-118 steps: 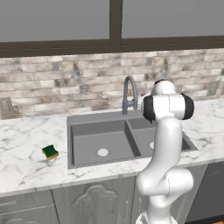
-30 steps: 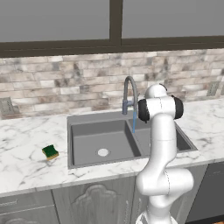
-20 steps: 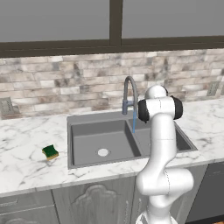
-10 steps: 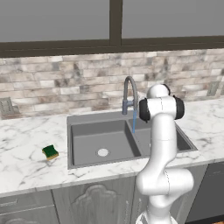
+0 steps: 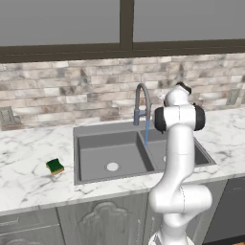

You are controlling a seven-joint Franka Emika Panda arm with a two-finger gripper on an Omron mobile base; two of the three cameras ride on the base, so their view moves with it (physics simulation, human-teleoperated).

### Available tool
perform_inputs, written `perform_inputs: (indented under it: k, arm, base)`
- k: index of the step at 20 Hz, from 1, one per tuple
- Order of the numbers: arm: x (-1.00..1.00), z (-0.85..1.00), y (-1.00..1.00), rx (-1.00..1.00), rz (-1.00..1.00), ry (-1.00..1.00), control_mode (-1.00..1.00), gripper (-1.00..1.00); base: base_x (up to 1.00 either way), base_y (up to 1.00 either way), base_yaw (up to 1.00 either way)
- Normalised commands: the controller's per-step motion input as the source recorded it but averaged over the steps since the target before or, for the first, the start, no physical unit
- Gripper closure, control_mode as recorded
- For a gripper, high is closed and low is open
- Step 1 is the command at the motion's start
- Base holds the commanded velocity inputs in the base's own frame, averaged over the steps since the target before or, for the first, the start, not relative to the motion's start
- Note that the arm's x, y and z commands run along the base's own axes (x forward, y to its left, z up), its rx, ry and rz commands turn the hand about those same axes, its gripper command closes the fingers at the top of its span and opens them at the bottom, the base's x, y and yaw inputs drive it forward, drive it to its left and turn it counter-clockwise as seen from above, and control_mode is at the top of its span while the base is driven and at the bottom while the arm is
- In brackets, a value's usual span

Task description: Soak the sponge with water for a few seconds and then drop it inside the sink.

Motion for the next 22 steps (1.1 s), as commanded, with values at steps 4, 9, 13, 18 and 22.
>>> perform_inputs:
  k: [4, 9, 13, 18, 22]
  arm:
    - [-0.35, 0.13, -0.53, 0.04, 0.0, 0.25, -1.0, -1.0]
    - [-0.45, 0.18, -0.48, 0.02, 0.0, 0.23, -1.0, -1.0]
    - [-0.57, 0.25, -0.34, 0.03, 0.0, 0.22, -1.0, -1.0]
    - [-0.81, 0.13, -0.19, 0.01, 0.01, 0.12, -1.0, -1.0]
    - [-1.0, 0.0, -0.01, 0.0, 0.05, 0.02, -1.0, -1.0]
  base:
    - [0.0, 0.0, 0.0]
    - [0.0, 0.0, 0.0]
    - [0.0, 0.0, 0.0]
    - [0.0, 0.0, 0.0]
    - [0.0, 0.0, 0.0]
